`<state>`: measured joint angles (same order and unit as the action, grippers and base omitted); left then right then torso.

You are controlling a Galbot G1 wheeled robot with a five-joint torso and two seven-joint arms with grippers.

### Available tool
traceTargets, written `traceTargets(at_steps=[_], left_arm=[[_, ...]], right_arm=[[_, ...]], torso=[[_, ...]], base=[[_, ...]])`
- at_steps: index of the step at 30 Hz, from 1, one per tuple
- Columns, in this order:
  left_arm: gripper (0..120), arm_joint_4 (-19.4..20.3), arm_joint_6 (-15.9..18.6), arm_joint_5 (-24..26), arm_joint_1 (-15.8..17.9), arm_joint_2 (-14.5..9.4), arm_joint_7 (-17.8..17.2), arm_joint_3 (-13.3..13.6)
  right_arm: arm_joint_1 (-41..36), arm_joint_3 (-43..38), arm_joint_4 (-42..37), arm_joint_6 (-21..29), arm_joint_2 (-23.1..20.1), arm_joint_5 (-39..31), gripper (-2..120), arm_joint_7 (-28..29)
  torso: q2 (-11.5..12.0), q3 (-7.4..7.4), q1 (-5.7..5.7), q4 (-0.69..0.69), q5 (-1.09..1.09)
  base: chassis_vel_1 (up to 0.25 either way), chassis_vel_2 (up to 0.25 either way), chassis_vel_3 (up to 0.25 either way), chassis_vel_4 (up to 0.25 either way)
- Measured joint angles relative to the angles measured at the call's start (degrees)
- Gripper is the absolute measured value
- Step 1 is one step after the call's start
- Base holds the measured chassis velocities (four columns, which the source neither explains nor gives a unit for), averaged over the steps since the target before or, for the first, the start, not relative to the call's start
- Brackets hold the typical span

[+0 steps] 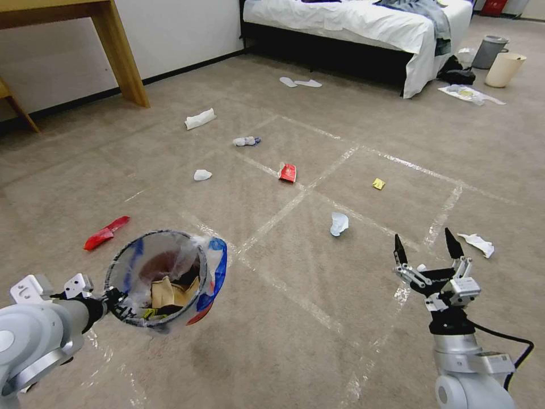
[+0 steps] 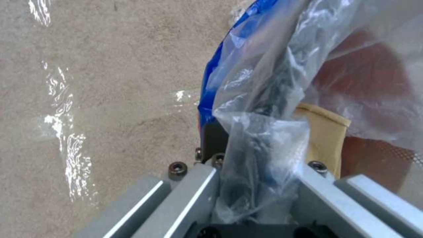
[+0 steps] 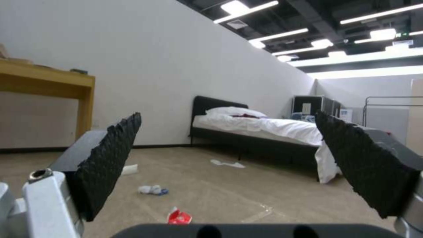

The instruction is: Pick up the trash bin and place the garbage on the floor into it.

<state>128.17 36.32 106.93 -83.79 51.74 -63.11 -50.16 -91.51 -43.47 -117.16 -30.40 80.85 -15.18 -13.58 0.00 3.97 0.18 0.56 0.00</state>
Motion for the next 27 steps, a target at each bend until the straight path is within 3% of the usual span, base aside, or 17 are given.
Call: traceTargets(at_steps=[27], left_arm=[[0, -0.1, -0.4, 0.6, -0.2, -1.8, -0.3, -0.7]], right_arm=[[2.2, 2.5, 2.3, 0.1, 0.2, 0.6, 100, -0.1]], torso=[[0.0, 0.00, 0.00, -0.01, 0.00]], base=[[0.000, 0.000, 0.000, 0.000]])
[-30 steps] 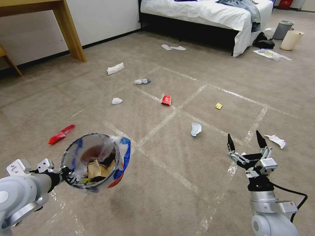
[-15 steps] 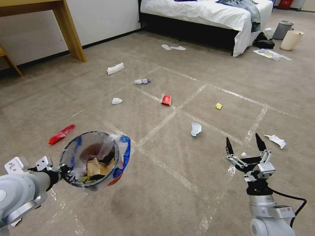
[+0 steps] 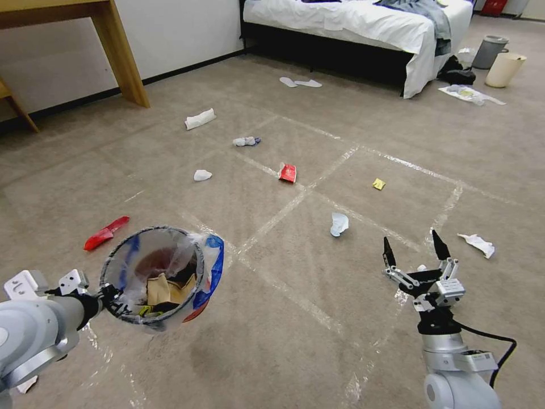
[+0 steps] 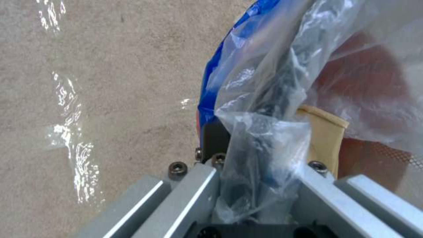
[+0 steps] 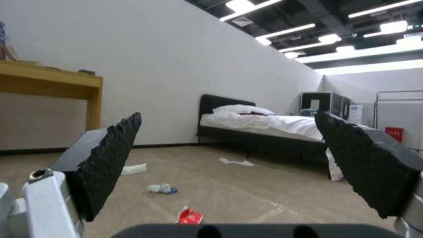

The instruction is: Pick up the trash bin and place the garbage on the floor into it.

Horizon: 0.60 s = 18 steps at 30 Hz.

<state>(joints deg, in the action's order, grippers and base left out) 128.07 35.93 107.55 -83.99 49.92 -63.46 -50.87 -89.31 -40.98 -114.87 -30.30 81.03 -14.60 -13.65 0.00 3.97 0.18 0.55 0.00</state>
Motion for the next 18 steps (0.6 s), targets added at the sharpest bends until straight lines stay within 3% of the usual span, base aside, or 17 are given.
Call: traceTargets(at_steps=[18], left_arm=[[0, -0.6, 0.0, -0.1, 0.1, -0.2, 0.0, 0.2]], right_arm=[[0.2, 0.9, 0.7, 0.1, 0.3, 0.0, 100, 0.0]], torso=[[0.0, 0.00, 0.00, 0.00, 0.00]], base=[[-0.039, 0.042, 0.045, -0.038]])
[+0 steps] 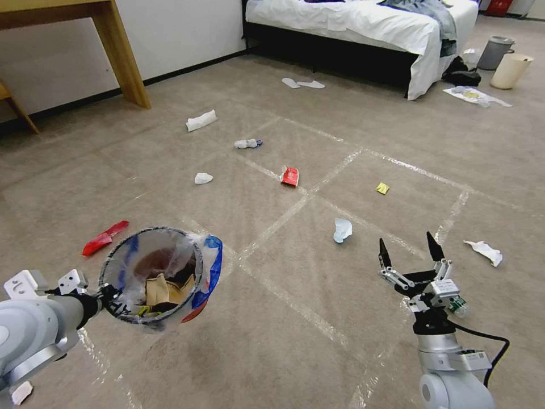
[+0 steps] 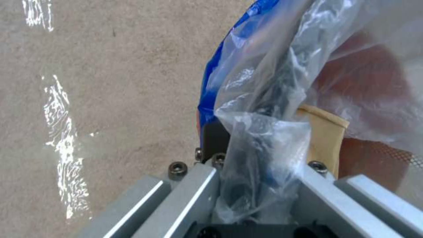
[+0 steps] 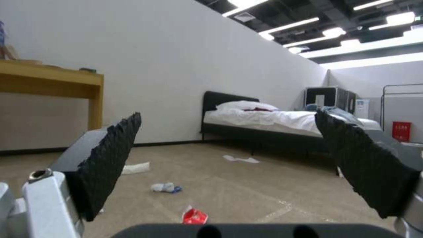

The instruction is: Pick up the trash bin and place the garbage on the floor into it.

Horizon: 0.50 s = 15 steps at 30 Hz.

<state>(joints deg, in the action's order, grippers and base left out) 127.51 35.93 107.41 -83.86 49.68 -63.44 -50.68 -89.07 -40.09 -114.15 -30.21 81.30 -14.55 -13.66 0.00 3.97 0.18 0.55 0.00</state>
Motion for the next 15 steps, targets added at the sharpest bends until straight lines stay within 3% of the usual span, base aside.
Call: traceTargets(at_steps=[15], left_arm=[[0, 0.1, -0.1, -0.1, -0.1, -0.3, -0.1, 0.0]], right_arm=[[0.4, 0.5, 0.5, -0.4, -0.1, 0.1, 100, -0.1]], torso=[[0.0, 0.00, 0.00, 0.00, 0.00]], base=[[-0.057, 0.058, 0.052, -0.065]])
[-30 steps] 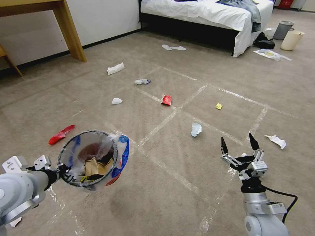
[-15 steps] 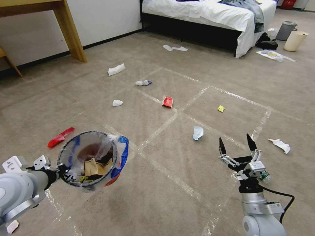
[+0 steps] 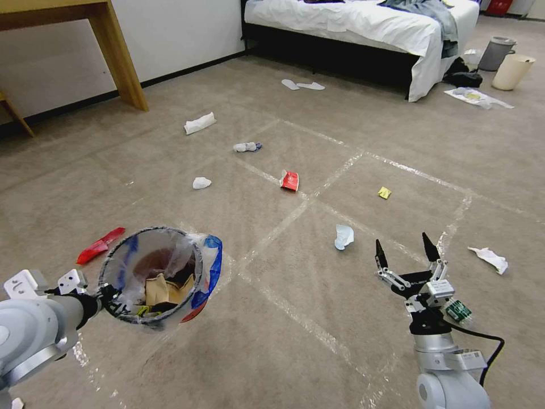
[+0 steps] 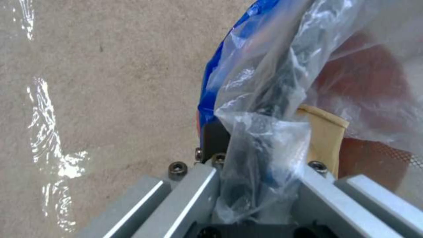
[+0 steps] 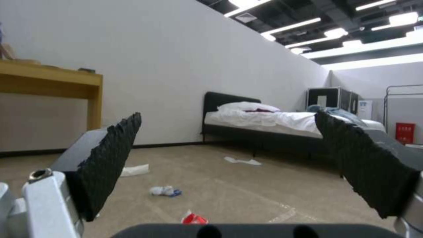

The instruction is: Pick up the trash bin and place the garbage on the floor into it.

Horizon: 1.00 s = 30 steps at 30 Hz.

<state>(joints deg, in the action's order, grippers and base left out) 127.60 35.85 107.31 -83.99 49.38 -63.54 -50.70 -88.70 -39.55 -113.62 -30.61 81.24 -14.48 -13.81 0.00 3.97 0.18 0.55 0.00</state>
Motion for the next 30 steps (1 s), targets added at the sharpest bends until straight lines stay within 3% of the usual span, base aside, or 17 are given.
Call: traceTargets(at_steps=[30], left_arm=[[0, -0.8, -0.2, -0.1, 0.3, -0.4, -0.1, 0.1]], right_arm=[[0.6, 0.8, 1.1, -0.3, 0.0, 0.4, 100, 0.0]], torso=[[0.0, 0.00, 0.00, 0.00, 0.00]], base=[[-0.071, 0.075, 0.077, -0.077]])
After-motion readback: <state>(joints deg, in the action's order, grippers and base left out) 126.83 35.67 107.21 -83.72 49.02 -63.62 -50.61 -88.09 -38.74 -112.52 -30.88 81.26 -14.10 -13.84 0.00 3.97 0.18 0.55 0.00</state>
